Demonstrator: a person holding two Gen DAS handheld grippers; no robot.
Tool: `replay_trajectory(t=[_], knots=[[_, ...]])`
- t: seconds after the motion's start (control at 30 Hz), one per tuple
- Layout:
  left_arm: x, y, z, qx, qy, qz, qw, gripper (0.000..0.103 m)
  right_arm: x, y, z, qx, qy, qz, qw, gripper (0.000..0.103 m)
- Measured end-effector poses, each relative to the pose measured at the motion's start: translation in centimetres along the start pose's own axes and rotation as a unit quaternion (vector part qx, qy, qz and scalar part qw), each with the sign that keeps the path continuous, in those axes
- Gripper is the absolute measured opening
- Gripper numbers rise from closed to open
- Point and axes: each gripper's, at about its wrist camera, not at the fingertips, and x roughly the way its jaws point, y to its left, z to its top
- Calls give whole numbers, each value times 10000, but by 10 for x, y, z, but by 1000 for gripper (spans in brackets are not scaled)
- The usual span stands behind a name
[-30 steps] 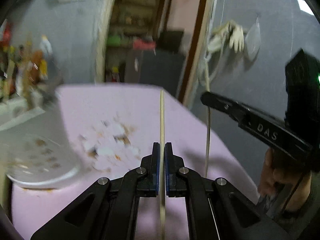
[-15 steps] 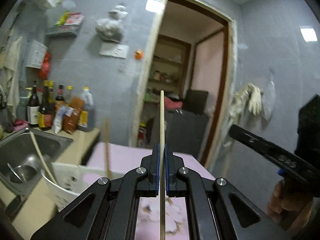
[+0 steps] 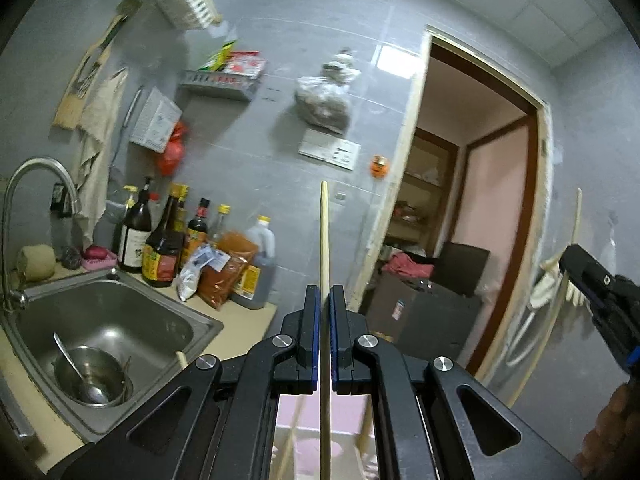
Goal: Organize utensils
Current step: 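Lift both chopsticks upright and carry them toward the basket and cup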
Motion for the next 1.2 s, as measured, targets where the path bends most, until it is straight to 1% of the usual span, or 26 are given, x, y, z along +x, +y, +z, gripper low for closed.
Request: replay_trajectory(t=[0.1,0.17,0.37,0.47,0.63,0.87,1.07,1.2], knots=[[9,11,-3,-117,-13,115,9999,2,18,-2,-11,27,-36,-77,10000,3],[13,14,-6,-90,-23,193,9998,2,28,-5,-19,102,-6,-110,9999,3],[22,15,-21,-48,-52,295,9995,2,49,-9,-45,220,131,-199,9995,3],[24,16,-31,-72,-1,285,9996,2,56,-8,-57,144,172,-257,9994,3],[23,16,-42,-78,-4,294,9995,2,62,-3,-76,-54,375,-345,9987,3],[20,2,-55,330,13,338,9989,2,65,-3,-92,-170,604,-423,9971,3],[19,1,-63,450,262,284,9982,3,66,-7,-101,-148,765,-487,9958,3],[18,8,-66,286,404,315,9983,3,65,-9,-105,-138,848,-519,9950,3]])
